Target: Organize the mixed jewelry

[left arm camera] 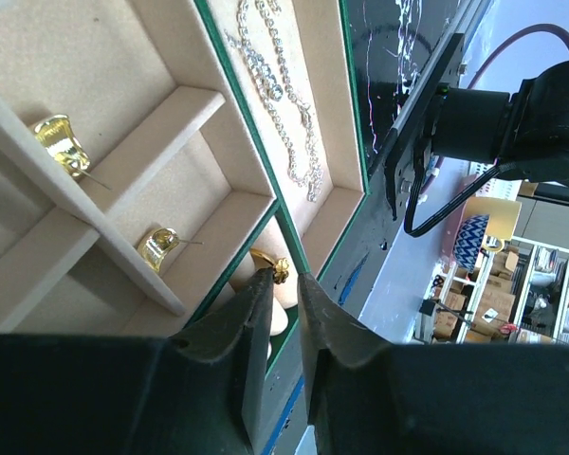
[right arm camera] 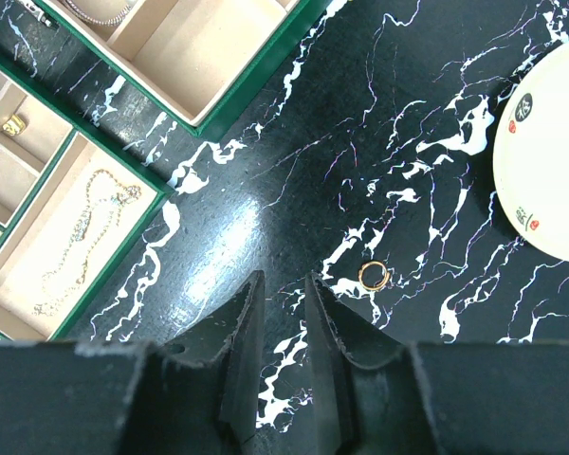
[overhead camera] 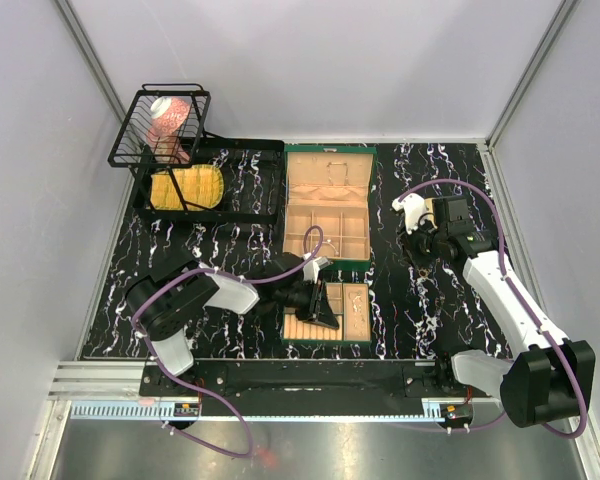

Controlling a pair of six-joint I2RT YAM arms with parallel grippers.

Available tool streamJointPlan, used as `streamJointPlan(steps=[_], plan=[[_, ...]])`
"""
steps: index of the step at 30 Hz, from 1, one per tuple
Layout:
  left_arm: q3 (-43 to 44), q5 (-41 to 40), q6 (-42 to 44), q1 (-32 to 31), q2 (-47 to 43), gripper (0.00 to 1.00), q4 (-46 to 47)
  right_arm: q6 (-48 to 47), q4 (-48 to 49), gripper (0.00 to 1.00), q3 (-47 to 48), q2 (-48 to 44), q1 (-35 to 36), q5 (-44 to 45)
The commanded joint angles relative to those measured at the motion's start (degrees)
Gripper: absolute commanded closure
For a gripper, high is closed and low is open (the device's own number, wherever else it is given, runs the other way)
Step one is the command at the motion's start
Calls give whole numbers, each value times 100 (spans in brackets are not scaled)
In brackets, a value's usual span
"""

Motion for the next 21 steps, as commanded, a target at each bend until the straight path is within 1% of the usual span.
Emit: streamJointPlan(steps=[1, 10, 21], plan=[[46, -234, 270, 91, -95, 75, -450, -52, 80, 70, -20, -87, -20, -3], [151, -322, 438, 100, -359, 74, -925, -61, 89, 70, -3, -52, -20, 6], [292, -260, 604, 223, -675, 73, -1171, -61, 98, 70, -20, -17, -20, 50]])
